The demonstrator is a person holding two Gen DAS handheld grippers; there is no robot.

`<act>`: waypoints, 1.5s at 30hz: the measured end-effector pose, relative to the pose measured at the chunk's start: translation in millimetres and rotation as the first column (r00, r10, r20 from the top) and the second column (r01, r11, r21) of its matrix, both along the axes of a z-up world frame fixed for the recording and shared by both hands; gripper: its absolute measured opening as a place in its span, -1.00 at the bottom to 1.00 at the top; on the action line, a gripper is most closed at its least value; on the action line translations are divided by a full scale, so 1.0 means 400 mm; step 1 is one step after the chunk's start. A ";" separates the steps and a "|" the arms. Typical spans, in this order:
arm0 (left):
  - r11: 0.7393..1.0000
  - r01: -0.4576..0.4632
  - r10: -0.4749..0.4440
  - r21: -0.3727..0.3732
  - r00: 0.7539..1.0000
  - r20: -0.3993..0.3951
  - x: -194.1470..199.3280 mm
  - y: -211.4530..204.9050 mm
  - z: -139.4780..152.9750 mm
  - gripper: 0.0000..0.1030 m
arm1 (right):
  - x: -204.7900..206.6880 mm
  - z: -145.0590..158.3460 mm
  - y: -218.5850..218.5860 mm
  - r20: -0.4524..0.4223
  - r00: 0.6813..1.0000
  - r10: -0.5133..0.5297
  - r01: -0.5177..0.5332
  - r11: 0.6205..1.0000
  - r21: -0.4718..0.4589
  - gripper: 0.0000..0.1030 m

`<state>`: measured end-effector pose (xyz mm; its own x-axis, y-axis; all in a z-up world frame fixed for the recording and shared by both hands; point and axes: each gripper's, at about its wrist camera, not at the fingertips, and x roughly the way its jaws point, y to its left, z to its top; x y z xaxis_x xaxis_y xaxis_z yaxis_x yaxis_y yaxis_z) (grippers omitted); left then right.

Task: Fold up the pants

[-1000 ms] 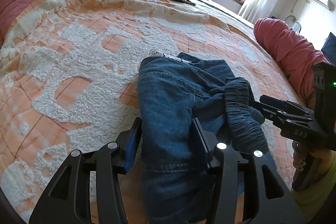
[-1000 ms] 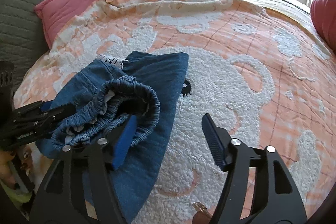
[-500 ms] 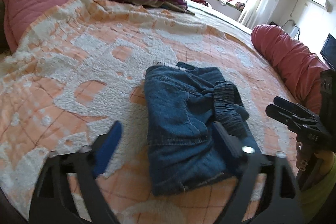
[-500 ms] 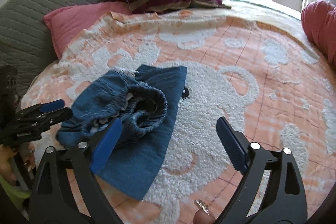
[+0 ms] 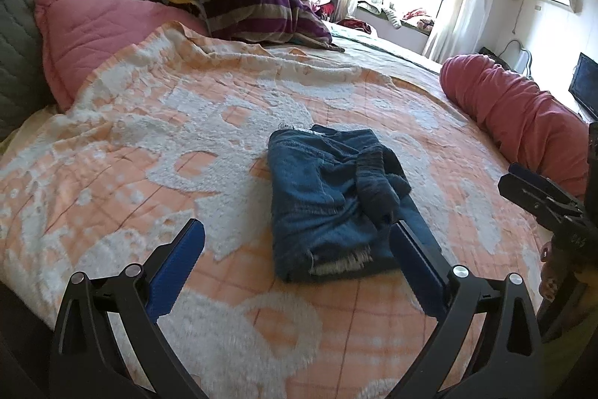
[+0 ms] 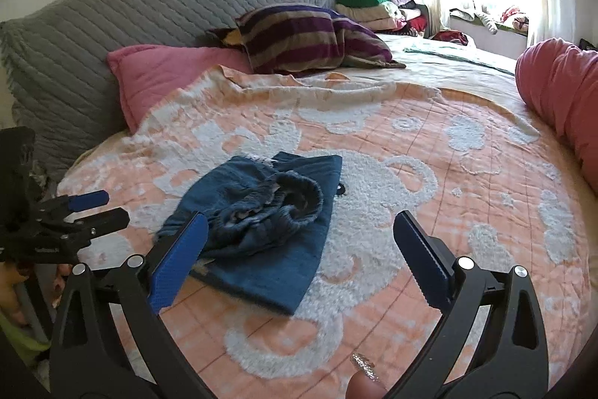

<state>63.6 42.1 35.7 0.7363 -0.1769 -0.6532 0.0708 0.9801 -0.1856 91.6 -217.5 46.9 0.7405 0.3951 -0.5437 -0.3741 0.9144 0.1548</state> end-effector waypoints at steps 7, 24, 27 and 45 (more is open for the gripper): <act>1.000 0.002 -0.002 -0.001 1.000 -0.001 -0.085 -0.001 0.003 0.91 | -0.072 -0.004 0.019 0.005 1.000 0.018 -0.017 0.999 -0.036 0.82; 1.000 -0.006 0.006 0.000 0.994 -0.105 -0.128 -0.012 -0.096 0.91 | -0.110 -0.131 0.063 -0.151 0.988 -0.004 -0.009 0.996 -0.085 0.82; 1.000 -0.006 0.007 0.001 0.994 -0.105 -0.128 -0.013 -0.098 0.91 | -0.105 -0.132 0.064 -0.157 0.988 -0.003 -0.010 0.997 -0.077 0.82; 1.000 -0.019 0.020 0.015 0.995 -0.100 -0.131 -0.015 -0.090 0.91 | -0.111 -0.123 0.059 -0.153 0.988 0.004 -0.014 0.998 -0.068 0.82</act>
<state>11.4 36.3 -0.3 0.6701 -0.1532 -0.7263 0.0332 0.9837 -0.1768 47.0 -194.1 -2.1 0.6436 0.3590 -0.6759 -0.3593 0.9215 0.1473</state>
